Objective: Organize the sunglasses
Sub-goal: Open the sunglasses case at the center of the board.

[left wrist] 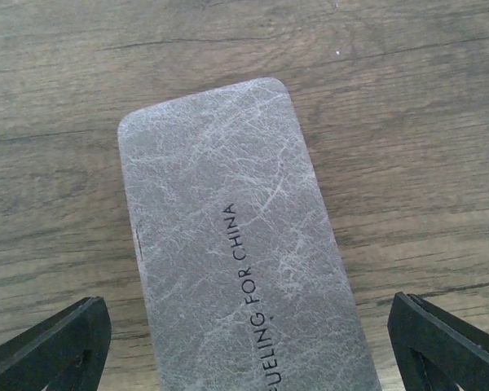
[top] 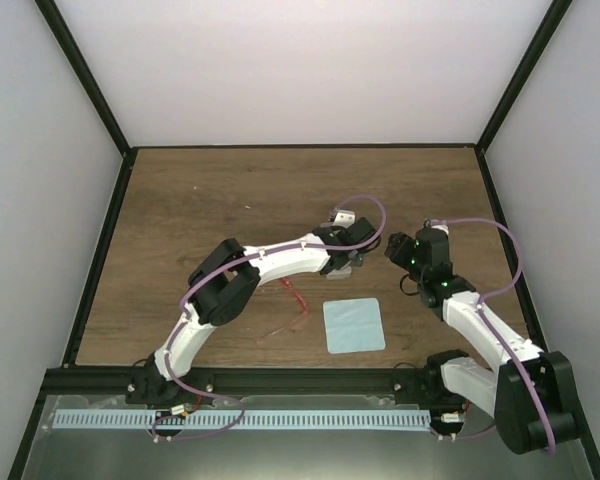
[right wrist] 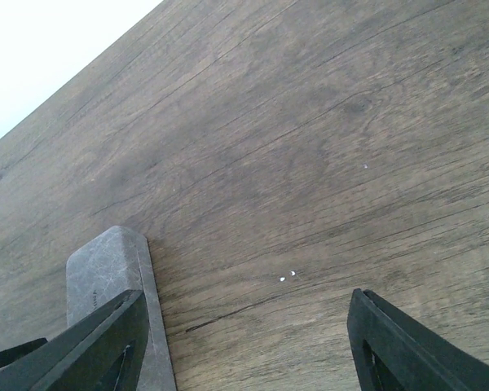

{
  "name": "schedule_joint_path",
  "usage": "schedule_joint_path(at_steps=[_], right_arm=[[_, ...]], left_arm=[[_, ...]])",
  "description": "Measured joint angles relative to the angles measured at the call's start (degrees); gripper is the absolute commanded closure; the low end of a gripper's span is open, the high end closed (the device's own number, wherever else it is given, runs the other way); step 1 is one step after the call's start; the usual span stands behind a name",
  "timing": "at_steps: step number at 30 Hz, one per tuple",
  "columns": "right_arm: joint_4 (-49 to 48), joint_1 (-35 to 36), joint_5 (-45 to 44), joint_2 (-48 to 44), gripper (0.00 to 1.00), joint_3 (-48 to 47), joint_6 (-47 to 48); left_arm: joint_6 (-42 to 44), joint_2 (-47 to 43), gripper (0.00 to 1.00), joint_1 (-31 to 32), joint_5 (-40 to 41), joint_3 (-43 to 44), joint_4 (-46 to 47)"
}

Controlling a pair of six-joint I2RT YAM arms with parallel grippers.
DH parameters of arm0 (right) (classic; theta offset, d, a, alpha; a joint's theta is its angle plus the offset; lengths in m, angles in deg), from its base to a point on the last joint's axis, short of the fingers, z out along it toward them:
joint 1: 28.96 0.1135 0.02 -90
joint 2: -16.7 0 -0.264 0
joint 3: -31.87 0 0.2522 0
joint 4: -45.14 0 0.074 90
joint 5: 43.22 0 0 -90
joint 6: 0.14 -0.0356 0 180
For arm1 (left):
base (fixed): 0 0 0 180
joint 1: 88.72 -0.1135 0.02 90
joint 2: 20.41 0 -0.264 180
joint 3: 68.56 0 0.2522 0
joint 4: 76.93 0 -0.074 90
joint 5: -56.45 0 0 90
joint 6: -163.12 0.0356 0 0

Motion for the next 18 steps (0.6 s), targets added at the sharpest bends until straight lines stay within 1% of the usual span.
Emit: schedule_joint_path(at_steps=[4, 12, 16, 18], right_arm=[[0.17, 0.0, -0.26, -0.76, 0.33, 0.09, -0.17], [0.2, 0.0, -1.6, -5.22, 0.33, 1.42, -0.48], [0.28, 0.0, -1.77, -5.33, 0.33, 1.46, -0.7], [0.28, 0.0, -1.9, -5.27, 0.33, 1.46, -0.83]], left_arm=[[0.0, -0.02, 0.05, -0.04, -1.11, 0.44, -0.26], [-0.39, 0.63, 0.06, -0.85, -2.19, 1.4, -0.24], [-0.42, 2.54, 0.08, -1.29, -2.49, 1.4, -0.09], [-0.48, 3.21, 0.12, -1.42, -2.62, 1.38, 0.04]])
